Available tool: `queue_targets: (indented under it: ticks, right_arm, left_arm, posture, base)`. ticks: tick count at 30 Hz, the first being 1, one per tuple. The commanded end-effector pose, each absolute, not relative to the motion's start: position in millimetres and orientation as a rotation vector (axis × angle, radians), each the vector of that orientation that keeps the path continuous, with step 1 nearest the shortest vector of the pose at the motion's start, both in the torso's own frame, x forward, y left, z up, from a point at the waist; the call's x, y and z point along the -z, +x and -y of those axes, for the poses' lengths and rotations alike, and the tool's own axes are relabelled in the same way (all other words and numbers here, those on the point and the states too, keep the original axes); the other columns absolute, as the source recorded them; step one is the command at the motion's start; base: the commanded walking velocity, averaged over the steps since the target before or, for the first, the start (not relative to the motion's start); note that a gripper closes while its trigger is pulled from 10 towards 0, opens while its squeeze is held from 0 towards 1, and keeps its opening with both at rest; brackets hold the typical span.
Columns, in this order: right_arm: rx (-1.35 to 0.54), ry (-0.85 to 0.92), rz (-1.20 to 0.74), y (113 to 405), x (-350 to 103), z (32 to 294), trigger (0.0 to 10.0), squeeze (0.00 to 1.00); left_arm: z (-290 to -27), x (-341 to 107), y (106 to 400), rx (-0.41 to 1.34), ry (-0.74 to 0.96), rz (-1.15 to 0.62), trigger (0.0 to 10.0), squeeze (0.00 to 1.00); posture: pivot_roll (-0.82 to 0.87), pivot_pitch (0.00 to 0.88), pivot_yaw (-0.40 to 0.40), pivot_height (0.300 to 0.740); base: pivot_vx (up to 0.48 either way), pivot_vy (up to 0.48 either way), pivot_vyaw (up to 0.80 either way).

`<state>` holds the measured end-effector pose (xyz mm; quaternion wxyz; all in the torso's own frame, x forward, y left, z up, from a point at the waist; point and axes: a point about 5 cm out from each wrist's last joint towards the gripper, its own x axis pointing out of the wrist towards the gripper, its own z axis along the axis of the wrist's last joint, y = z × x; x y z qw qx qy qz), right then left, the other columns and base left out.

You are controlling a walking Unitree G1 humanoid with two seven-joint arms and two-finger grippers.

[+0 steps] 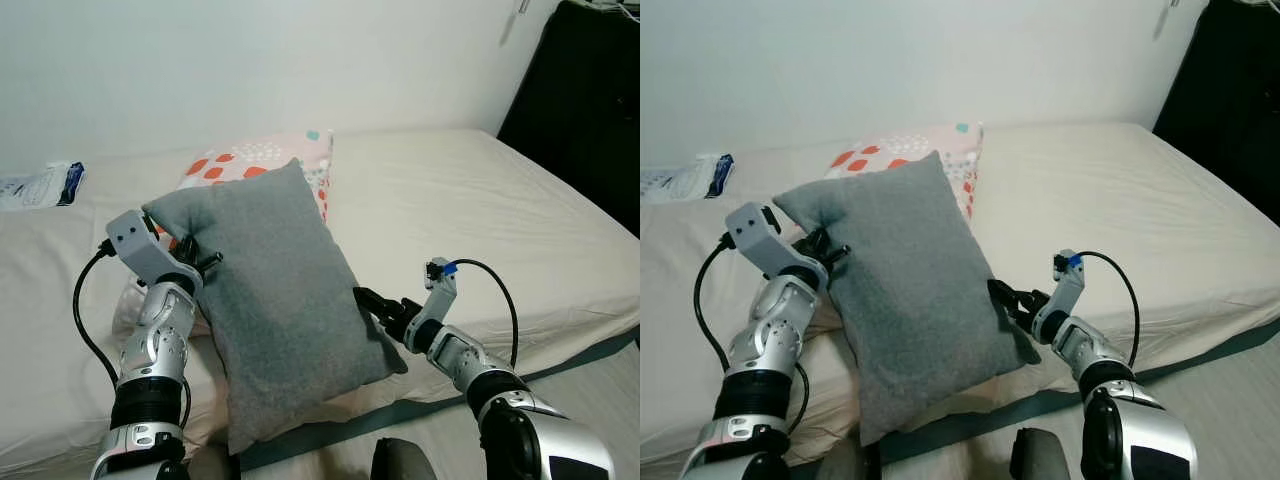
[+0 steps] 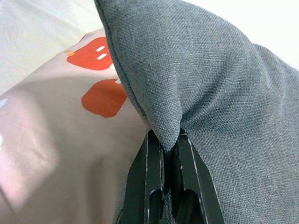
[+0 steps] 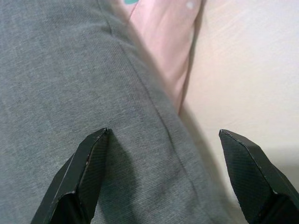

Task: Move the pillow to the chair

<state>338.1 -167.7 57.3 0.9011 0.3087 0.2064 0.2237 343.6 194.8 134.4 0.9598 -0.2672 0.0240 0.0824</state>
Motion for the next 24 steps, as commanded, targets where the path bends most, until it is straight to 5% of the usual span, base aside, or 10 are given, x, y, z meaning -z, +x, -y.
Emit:
queue_targets:
  ticks: [1, 2, 4, 19, 24]
  right_arm:
    - [-0.482, 0.646, -0.448, 336, -55, 165, 10.0, 1.00]
    - [-0.503, 0.654, -0.449, 337, -56, 161, 10.0, 1.00]
    - [-0.519, 0.626, -0.464, 337, -55, 155, 10.0, 0.00]
    - [-0.531, 0.616, -0.514, 333, -47, 136, 10.0, 0.00]
    - [-0.813, 0.652, -0.560, 321, -46, 99, 10.0, 0.00]
  left_arm:
    - [-198, -133, 341, -0.170, -0.526, -0.063, 0.0, 0.00]
    - [-200, -134, 340, -0.169, -0.518, -0.064, 0.0, 0.00]
    - [-204, -138, 339, -0.166, -0.497, -0.062, 0.0, 0.00]
    - [-221, -154, 333, -0.171, -0.449, -0.044, 0.0, 0.00]
    - [-224, -158, 333, -0.169, -0.446, -0.050, 0.0, 0.00]
  posture:
    - [0.19, 0.021, -0.031, 0.584]
    - [0.21, 0.037, -0.024, 0.584]
    - [0.25, 0.061, -0.016, 0.584]
    - [0.34, 0.098, 0.011, 0.584]
    - [0.36, 0.097, 0.032, 0.584]
  base:
    - [0.000, 0.000, 0.00]
    - [0.000, 0.000, 0.00]
    - [0.000, 0.000, 0.00]
    - [0.000, 0.000, 0.00]
    - [0.000, 0.000, 0.00]
